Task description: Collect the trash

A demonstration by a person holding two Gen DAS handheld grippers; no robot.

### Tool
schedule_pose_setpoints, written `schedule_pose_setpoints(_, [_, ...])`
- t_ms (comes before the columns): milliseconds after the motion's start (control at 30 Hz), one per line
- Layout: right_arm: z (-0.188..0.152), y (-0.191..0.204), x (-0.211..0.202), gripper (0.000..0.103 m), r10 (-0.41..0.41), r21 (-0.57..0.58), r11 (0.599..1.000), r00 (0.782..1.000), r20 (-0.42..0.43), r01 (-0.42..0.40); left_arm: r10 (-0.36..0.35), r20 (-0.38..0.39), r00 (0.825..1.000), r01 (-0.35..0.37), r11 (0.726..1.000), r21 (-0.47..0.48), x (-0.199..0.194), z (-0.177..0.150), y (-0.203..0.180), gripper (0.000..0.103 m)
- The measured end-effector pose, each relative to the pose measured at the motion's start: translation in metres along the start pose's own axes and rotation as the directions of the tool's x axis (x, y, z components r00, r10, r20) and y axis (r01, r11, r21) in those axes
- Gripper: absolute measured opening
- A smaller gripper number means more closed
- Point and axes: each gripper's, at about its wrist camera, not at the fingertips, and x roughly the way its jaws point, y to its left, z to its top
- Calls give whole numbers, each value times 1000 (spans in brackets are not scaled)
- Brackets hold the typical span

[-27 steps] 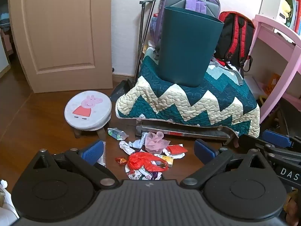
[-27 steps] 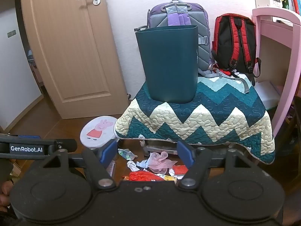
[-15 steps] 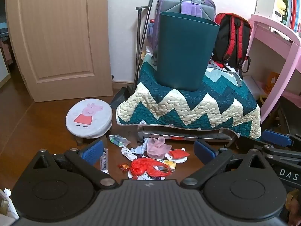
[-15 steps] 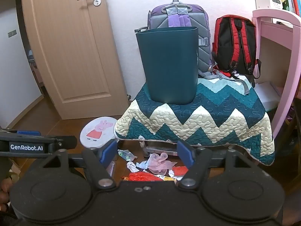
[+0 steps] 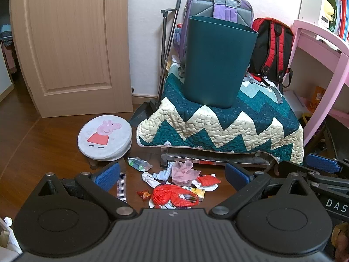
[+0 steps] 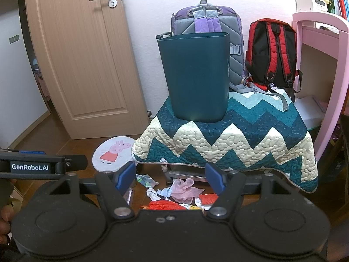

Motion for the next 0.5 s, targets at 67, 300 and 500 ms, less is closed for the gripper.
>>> schedule_pose_setpoints(67, [2, 0, -1, 70, 0, -2, 1000, 1000, 1, 0, -1, 0, 1000, 1, 1000, 2, 0, 1, 0, 103])
schedule_pose_setpoints(300, [1, 1, -2, 70, -2, -4, 1000, 1000, 4, 2, -1, 0, 1000, 1, 1000, 0, 0, -1, 0, 103])
schedule_pose_setpoints(500, [3, 1, -3, 70, 3, -15, 1000, 1000, 22, -3, -5, 1, 1000, 5, 1000, 4, 0, 1, 0, 103])
